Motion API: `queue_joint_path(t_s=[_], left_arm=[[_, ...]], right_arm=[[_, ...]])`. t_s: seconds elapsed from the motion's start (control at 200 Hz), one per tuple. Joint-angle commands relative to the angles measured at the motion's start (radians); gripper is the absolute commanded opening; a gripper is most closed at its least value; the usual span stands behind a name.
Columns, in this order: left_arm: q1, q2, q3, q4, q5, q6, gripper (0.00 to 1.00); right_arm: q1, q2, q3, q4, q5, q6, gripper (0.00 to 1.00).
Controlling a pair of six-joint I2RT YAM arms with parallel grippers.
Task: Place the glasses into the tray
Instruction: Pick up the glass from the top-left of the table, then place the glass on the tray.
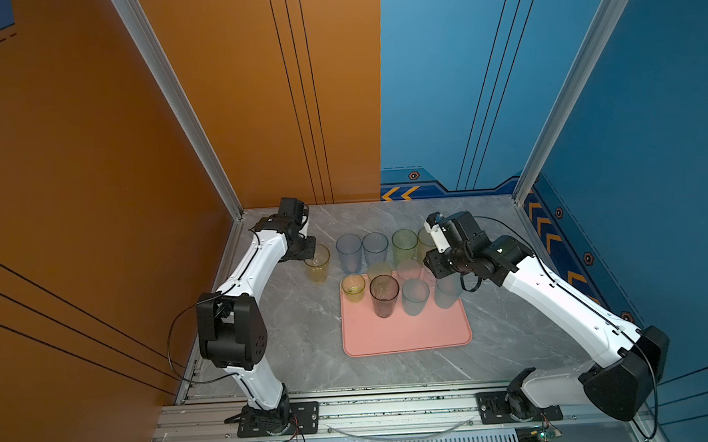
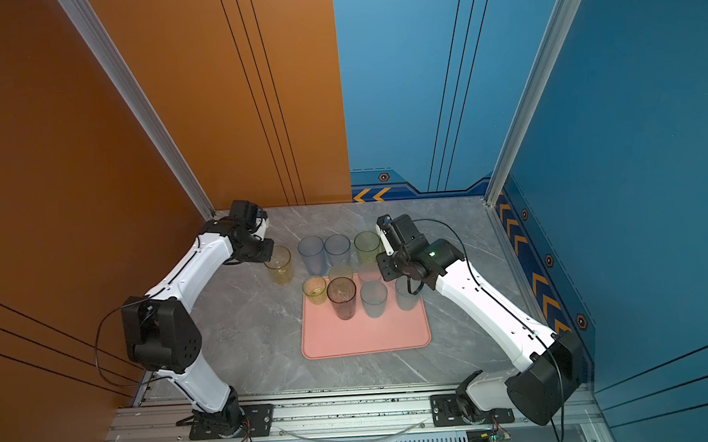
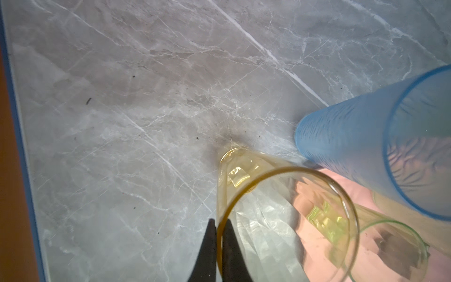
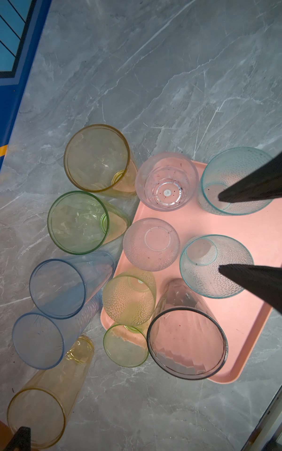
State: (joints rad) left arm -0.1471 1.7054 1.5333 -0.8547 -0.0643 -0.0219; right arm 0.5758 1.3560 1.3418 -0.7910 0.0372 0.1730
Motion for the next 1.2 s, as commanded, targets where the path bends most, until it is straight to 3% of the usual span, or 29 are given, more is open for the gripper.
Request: queue_joint_path(t_s=[0.0, 0.33, 0.561, 0.991, 1.192], left_arm=[[-0.028, -0.126, 0.036, -0.064, -0.070, 0.024, 0.00], [-0.177, -0.335, 0.034, -0.271, -0.130, 0.014, 0.00], [-0.238, -0.429, -0.001, -0.343, -0.041, -0.035, 0.00], [-0.373, -0.403, -0.116, -0.328, 0.008, -0.131, 0.00], [-0.388, -0.404, -0.180, -0.272, 0.038, -0.157, 0.00]], right_arm=[[-0.007, -0.038, -0.021, 0.028, -0.023, 0.015, 0.41], [-0.006, -0.086, -0.063, 0.057, -0.046, 0.025, 0.41], [-0.005, -0.113, -0.081, 0.072, -0.058, 0.035, 0.41], [-0.003, -0.135, -0.092, 0.074, -0.062, 0.039, 0.41], [-0.006, -0.138, -0.086, 0.064, -0.057, 0.034, 0.41]])
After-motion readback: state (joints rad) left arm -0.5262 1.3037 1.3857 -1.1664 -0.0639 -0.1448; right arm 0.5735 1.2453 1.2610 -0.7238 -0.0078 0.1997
